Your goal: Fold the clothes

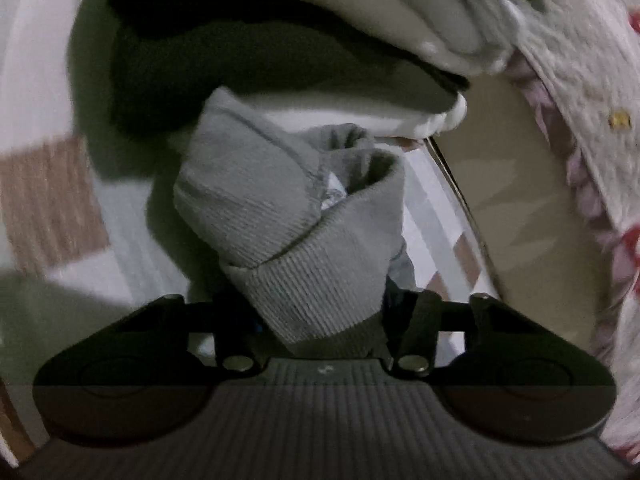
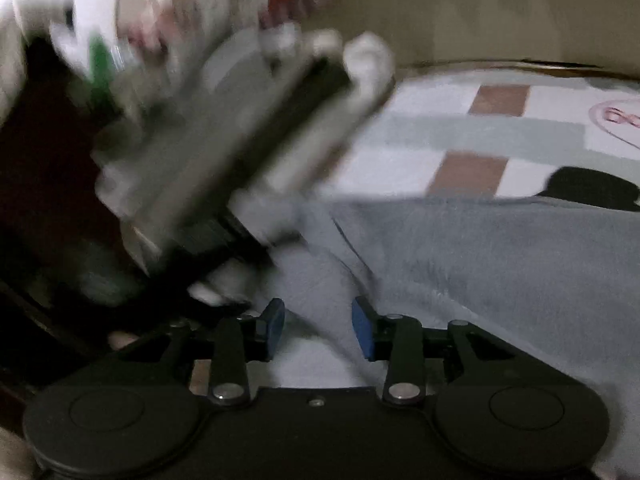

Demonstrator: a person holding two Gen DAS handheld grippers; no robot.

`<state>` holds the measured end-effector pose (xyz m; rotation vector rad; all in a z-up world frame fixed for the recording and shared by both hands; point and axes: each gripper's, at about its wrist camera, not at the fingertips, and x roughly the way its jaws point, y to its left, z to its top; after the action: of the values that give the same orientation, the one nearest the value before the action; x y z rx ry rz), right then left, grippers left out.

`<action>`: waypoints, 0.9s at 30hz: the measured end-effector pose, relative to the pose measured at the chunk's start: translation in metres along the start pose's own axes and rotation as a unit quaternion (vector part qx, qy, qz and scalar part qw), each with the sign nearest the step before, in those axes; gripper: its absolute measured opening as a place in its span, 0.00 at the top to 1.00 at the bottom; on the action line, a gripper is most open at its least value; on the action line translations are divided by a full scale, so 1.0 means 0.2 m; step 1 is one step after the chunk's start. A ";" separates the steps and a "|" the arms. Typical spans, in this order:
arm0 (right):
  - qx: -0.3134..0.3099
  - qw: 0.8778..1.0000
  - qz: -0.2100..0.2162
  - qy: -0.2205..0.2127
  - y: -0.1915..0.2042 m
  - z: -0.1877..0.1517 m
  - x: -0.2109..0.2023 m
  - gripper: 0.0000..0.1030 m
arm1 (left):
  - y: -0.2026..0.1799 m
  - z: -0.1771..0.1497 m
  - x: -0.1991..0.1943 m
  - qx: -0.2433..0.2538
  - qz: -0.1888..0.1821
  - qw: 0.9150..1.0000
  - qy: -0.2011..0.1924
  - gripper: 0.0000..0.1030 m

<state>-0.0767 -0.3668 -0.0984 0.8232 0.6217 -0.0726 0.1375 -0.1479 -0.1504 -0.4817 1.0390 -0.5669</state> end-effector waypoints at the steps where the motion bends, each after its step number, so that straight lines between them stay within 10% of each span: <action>1: 0.007 1.000 0.001 -0.019 -0.03 0.01 -0.13 0.48 | -0.03 -0.01 -0.02 0.018 0.007 1.000 -0.005 0.58; 4: 0.015 0.997 -0.042 -0.062 -0.13 0.00 -0.45 0.44 | -0.14 -0.05 -0.09 0.101 0.029 0.994 -0.032 0.59; 9: 0.037 0.980 -0.180 -0.076 -0.41 -0.13 -0.73 0.42 | -0.46 -0.23 -0.20 0.319 0.055 0.939 -0.113 0.62; 16: 0.153 0.966 -0.124 -0.170 -0.72 -0.18 -1.02 0.42 | -0.96 -0.43 -0.59 0.440 -0.080 0.879 -0.168 0.63; 23: 0.303 0.918 -0.050 -0.251 -0.99 -0.31 -1.26 0.41 | -1.53 -0.85 -0.56 0.479 -0.184 0.858 -0.022 0.63; 27: 0.378 0.879 -0.045 -0.289 -1.12 -0.42 -1.38 0.39 | -1.70 -1.28 -0.27 0.541 -0.165 0.820 0.089 0.59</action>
<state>-0.4109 -0.5099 -0.1395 1.4494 0.0328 -0.6585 -0.1845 -0.3978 -0.0141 0.4322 0.6444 -1.4103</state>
